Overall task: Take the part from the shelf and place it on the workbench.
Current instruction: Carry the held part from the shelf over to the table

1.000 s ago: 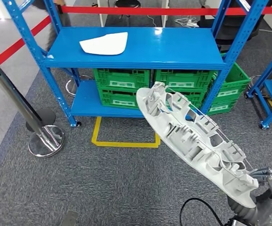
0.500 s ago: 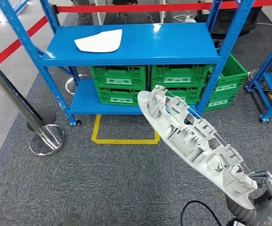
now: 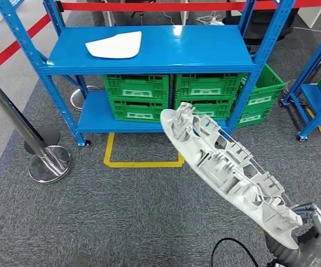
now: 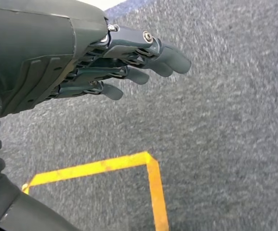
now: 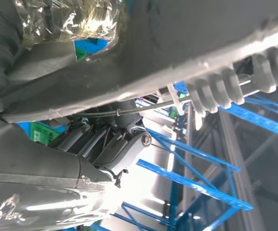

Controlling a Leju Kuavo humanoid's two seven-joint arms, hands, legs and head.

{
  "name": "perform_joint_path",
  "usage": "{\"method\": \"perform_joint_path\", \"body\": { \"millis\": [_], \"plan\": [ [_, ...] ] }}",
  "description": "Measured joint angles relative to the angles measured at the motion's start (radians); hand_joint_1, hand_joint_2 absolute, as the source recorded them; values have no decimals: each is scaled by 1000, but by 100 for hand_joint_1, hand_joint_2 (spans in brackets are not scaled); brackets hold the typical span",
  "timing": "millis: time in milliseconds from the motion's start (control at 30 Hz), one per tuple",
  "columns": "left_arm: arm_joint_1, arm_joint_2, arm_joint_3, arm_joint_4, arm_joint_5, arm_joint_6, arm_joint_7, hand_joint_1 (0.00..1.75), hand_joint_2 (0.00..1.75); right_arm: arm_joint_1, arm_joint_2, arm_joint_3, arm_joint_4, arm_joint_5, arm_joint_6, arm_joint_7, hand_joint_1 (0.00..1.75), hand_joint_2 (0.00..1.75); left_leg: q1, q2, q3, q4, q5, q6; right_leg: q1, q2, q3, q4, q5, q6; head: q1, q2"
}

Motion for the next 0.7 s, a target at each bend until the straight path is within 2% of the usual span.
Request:
{"method": "perform_joint_path", "body": {
  "millis": [67,100,133,167,200,267,300,333,433,467,500,533,600,633,667,700],
  "plan": [
    [0,0,0,0,-3,-1,0,0,175,1,0,0,-1,-1,1,-1,175,175,0,5,-5,0,3,6,-2,-3,-59,132,-70,6,4,0],
    [2,0,0,0,-6,-2,0,0,175,3,0,1,0,-1,1,-1,175,175,-2,8,-7,0,4,7,-2,-3,-87,196,-96,9,3,0],
    [3,0,-1,0,-9,-3,0,0,175,4,0,2,2,-2,1,0,175,175,-3,11,-8,1,5,7,-2,-3,-101,230,-103,10,3,0],
    [5,0,-1,0,-11,-4,1,0,175,5,0,3,3,-1,2,0,175,175,-4,14,-9,2,5,7,-2,-4,-96,226,-90,10,4,0],
    [5,0,-1,0,-13,-4,1,0,175,5,0,5,5,0,1,0,175,175,-5,16,-9,3,6,7,-2,-6,-70,182,-62,8,3,0],
    [4,0,-3,0,-16,-4,2,0,175,4,0,10,8,3,1,0,175,175,-8,19,-8,6,4,3,0,-16,7,40,-2,4,4,0],
    [4,0,-4,0,-17,-4,3,0,175,2,0,13,8,4,0,-1,175,175,-10,20,-11,10,4,-1,1,-20,37,-15,13,-1,3,0],
    [4,0,-5,0,-17,-4,3,0,175,1,0,17,8,6,0,-2,175,175,-13,21,-14,13,4,-6,2,-22,53,-45,17,-4,2,0],
    [4,0,-6,0,-17,-5,3,0,175,0,0,25,8,7,0,-4,175,175,-13,24,-20,20,4,-22,2,-17,55,-57,20,-19,-1,0],
    [4,1,-6,0,-18,-4,3,0,175,-2,1,27,8,7,0,-4,175,175,-11,22,-25,31,-8,-27,0,-15,54,-59,23,-25,-3,0],
    [4,1,-6,0,-18,-5,3,0,175,-4,1,29,8,6,0,-5,175,175,-10,20,-37,61,-31,-34,-2,-14,53,-61,26,-32,-5,0],
    [4,2,-6,0,-18,-5,3,0,175,-5,1,31,8,5,0,-5,175,175,-7,17,-58,110,-63,-40,-3,-13,52,-61,28,-36,-6,0],
    [5,2,-6,0,-18,-5,3,0,175,-8,2,33,8,1,0,-6,175,175,-2,15,-116,245,-131,-48,-3,-9,48,-61,30,-40,-9,0],
    [5,2,-6,0,-18,-5,3,0,175,-8,2,33,8,-1,0,-6,175,175,0,15,-135,292,-145,-50,-3,-5,46,-61,31,-40,-9,0],
    [6,2,-6,0,-18,-5,3,0,175,-8,2,33,9,-1,0,-6,175,175,2,15,-139,305,-139,-51,-3,0,45,-61,31,-40,-9,0],
    [7,2,-6,0,-18,-5,3,0,175,-8,2,33,9,-3,0,-7,175,175,4,13,-124,278,-113,-50,-3,6,45,-60,32,-39,-9,0]
  ]
}}
